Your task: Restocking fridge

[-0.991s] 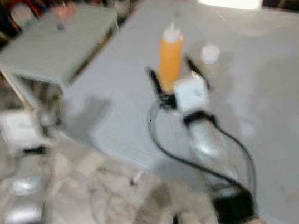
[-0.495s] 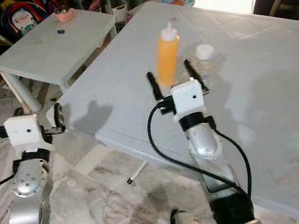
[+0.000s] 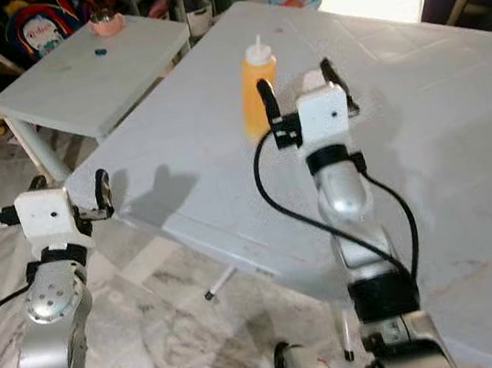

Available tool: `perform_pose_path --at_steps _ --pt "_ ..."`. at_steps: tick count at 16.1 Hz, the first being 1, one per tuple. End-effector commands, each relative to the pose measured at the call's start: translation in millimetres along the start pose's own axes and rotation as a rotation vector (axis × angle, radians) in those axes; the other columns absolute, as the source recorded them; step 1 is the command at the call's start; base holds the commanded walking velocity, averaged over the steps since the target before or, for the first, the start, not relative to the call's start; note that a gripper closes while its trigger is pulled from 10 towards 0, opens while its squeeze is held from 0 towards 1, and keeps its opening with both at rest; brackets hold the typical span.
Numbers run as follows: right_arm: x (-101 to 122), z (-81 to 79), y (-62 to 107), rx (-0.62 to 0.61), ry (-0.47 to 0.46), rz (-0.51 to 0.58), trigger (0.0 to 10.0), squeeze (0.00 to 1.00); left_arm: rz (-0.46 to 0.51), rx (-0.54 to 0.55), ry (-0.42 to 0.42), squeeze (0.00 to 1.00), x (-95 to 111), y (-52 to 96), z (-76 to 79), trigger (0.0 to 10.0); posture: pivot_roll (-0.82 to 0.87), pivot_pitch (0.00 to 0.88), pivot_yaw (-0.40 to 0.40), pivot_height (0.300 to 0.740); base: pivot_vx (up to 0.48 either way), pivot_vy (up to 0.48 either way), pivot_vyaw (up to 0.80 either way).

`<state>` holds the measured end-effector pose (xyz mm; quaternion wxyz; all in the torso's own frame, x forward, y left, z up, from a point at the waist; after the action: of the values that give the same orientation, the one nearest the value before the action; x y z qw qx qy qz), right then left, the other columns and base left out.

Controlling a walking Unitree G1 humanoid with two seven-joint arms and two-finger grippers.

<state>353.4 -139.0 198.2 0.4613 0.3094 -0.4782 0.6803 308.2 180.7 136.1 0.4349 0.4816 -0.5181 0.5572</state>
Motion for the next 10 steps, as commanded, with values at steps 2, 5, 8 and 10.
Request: perform_pose_path --at_steps 2,5,8,10 --pt "0.9 0.6 -3.9 0.003 -0.008 0.003 10.0 0.0 0.003 0.002 -0.014 0.0 2.3 0.7 -2.5 10.0 0.03 0.11 0.011 0.74 0.0 0.0 0.0" --pt "-0.7 -0.2 -6.4 0.014 -0.013 0.003 10.0 0.0 0.001 0.001 -0.015 0.0 2.0 1.1 -2.7 10.0 0.03 0.113 0.012 0.74 0.0 0.0 0.0" --pt "0.0 3.9 -11.7 0.013 -0.02 0.001 10.0 0.0 0.0 -0.002 -0.016 0.0 1.8 0.5 -1.8 10.0 0.03 0.117 0.016 0.74 0.0 0.0 0.0" --pt "1.6 4.8 -17.6 0.014 -0.035 0.002 10.0 0.0 -0.001 -0.005 -0.017 0.0 2.0 0.3 -1.1 10.0 0.03 0.119 0.014 0.74 0.0 0.0 0.0"
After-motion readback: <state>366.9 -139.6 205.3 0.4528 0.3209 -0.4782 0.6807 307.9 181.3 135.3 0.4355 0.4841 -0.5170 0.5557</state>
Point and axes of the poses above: a point about 5 cm out from each wrist's last joint towards the gripper, its own y axis pointing back from the gripper into the wrist, its own x axis along the axis of the wrist's last joint, z = x × y, the point moved 3 cm from there along -y, pointing out of the wrist towards the gripper, and after that the axes turned 9 degrees about y, right-handed, at the moved point
